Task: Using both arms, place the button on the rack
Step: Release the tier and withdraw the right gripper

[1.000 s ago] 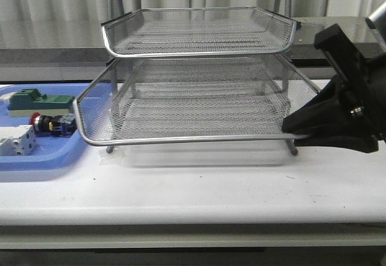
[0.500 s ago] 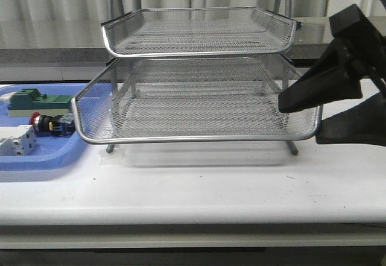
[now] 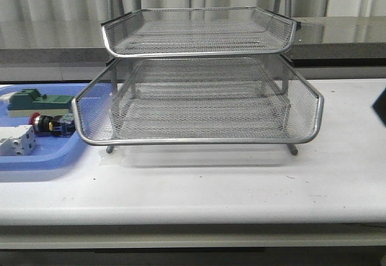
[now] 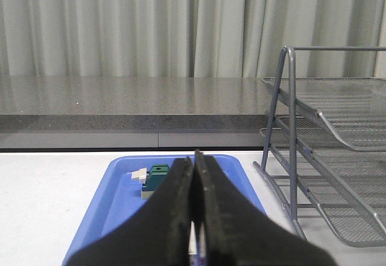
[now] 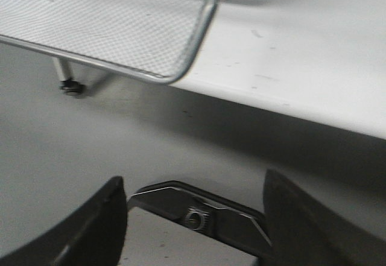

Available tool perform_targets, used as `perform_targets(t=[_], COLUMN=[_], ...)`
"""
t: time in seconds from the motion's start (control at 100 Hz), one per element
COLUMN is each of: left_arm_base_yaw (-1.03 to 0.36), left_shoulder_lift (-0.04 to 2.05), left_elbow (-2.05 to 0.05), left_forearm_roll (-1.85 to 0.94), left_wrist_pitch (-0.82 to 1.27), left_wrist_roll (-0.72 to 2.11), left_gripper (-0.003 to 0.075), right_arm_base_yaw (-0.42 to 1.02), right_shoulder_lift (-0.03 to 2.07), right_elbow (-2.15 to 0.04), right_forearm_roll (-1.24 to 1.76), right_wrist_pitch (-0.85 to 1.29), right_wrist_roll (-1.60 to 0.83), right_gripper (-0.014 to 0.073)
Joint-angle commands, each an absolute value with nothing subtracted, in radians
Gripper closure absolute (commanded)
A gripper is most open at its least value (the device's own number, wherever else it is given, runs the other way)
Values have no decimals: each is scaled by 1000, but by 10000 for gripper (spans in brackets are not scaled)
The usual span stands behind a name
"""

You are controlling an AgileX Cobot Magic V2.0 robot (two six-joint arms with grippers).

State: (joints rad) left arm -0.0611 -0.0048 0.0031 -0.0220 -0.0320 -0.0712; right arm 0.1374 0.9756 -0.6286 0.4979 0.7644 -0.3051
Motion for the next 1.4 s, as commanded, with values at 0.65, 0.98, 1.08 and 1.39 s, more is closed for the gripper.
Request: perform_targets(t=[0.65,0.98,1.08,1.39], left_arm_base_yaw=[-71,-71,-71,-71], left_shoulder_lift=[-37,-37,-37,-37], left_elbow=[38,38,38,38], left_forearm_roll=[-23,-23,-23,-23], left_wrist_pitch=[-114,-114,-114,-114], left_wrist_roll=[-81,-81,-81,-81], left_gripper=[741,741,741,741], right_arm_base_yaw=[137,137,137,137], right_shoulder_lift=[579,576,576,576], right_elbow=[-766,-766,-766,-766], right_forearm_roll=[-62,-62,-62,-62], right_wrist_pitch=[815,814,816,819], right_wrist_roll=[105,105,105,105], right_gripper=[195,662,662,662])
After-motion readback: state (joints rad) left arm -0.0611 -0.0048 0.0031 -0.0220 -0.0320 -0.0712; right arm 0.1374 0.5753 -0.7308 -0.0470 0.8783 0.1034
